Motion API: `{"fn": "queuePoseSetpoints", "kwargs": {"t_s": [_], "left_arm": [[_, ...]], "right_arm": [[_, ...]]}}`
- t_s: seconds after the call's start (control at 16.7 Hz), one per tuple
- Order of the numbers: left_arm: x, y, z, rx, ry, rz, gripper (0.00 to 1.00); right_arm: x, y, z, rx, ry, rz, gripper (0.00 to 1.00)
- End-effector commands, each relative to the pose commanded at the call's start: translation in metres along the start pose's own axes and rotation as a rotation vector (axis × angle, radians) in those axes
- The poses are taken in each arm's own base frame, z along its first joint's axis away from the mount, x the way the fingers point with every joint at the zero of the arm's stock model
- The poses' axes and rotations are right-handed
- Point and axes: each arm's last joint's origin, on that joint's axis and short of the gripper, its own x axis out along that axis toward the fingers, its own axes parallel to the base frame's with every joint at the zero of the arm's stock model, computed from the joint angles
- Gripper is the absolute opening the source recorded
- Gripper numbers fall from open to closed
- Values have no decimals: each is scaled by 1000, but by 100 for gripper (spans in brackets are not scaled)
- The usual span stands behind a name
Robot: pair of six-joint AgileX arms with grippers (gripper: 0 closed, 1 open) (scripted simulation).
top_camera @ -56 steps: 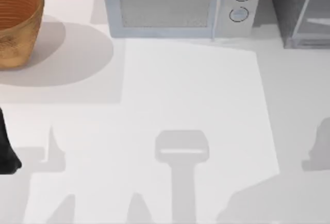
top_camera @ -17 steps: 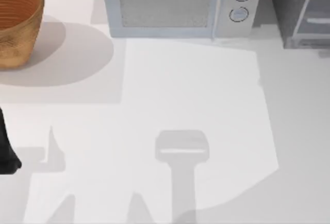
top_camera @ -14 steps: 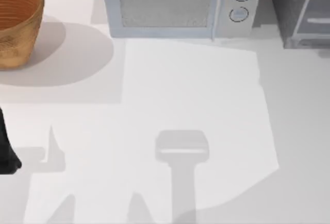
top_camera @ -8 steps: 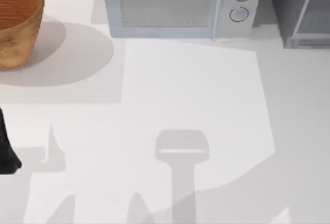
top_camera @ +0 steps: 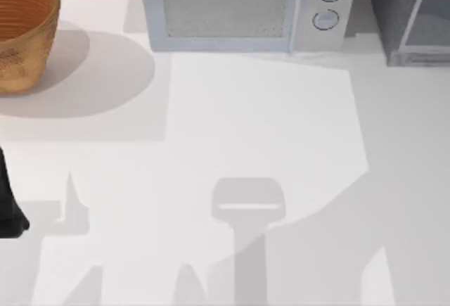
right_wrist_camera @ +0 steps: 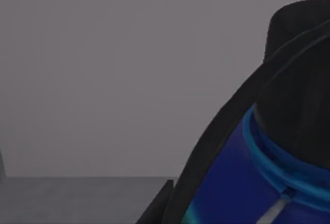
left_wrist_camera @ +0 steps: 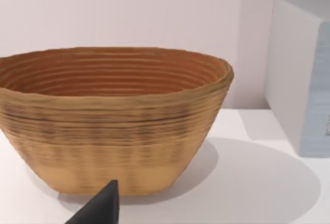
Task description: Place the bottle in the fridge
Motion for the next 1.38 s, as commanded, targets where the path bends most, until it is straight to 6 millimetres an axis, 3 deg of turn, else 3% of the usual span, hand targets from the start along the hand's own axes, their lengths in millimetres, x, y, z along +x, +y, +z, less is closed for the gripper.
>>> {"fn": "queuePoseSetpoints", "kwargs": {"t_s": [0.24,1.02,1.38], "left_arm": [[0,0,0,0,0,0,100],[0,0,0,0,0,0,100],[0,0,0,0,0,0,100]], "right_arm": [[1,1,-1,-1,4,3,1],[1,1,-1,-1,4,3,98],[1,1,-1,-1,4,3,100]]}}
